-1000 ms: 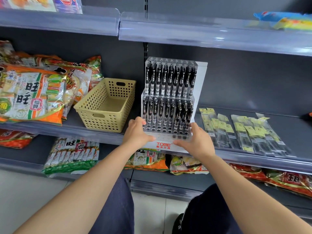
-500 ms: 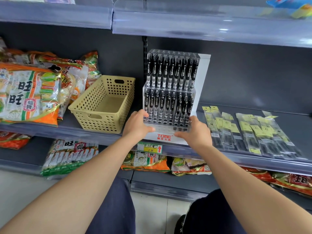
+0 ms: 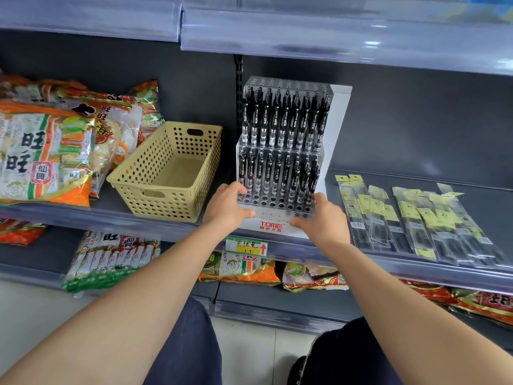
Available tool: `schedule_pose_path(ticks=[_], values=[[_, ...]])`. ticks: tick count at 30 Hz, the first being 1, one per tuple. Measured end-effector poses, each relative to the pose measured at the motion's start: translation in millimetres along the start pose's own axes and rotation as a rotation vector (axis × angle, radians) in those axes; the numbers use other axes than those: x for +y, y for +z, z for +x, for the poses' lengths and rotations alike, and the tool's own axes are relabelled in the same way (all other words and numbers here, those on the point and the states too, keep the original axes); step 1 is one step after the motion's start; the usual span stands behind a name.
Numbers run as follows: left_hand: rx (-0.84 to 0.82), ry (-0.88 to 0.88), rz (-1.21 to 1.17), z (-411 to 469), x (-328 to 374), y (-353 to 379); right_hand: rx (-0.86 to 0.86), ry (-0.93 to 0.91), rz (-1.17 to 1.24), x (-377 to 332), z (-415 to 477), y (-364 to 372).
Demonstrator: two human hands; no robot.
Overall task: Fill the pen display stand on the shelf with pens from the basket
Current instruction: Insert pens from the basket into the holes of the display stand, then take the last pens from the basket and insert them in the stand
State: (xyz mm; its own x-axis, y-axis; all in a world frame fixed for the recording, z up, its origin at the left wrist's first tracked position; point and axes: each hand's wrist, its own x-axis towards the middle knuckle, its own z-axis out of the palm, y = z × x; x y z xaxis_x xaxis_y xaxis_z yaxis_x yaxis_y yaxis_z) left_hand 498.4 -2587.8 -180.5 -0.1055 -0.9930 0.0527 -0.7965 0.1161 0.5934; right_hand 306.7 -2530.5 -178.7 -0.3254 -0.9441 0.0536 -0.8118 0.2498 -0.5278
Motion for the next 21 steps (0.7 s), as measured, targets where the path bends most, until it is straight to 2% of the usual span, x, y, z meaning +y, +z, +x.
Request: schedule_pose_path(ticks=[16,18,21], values=[[-0.053,0.029,0.058,-13,-1,-7,-0.015,0.009,-0.054,1,-13,-1],[-0.064,0.041,0.108,-12,0,-13,0.084,-0.002,-0.062,-1,-17,-3],[0.000,0.074,0.204,-9,8,-30,0.379,-0.134,-0.030,-10,-20,-8]])
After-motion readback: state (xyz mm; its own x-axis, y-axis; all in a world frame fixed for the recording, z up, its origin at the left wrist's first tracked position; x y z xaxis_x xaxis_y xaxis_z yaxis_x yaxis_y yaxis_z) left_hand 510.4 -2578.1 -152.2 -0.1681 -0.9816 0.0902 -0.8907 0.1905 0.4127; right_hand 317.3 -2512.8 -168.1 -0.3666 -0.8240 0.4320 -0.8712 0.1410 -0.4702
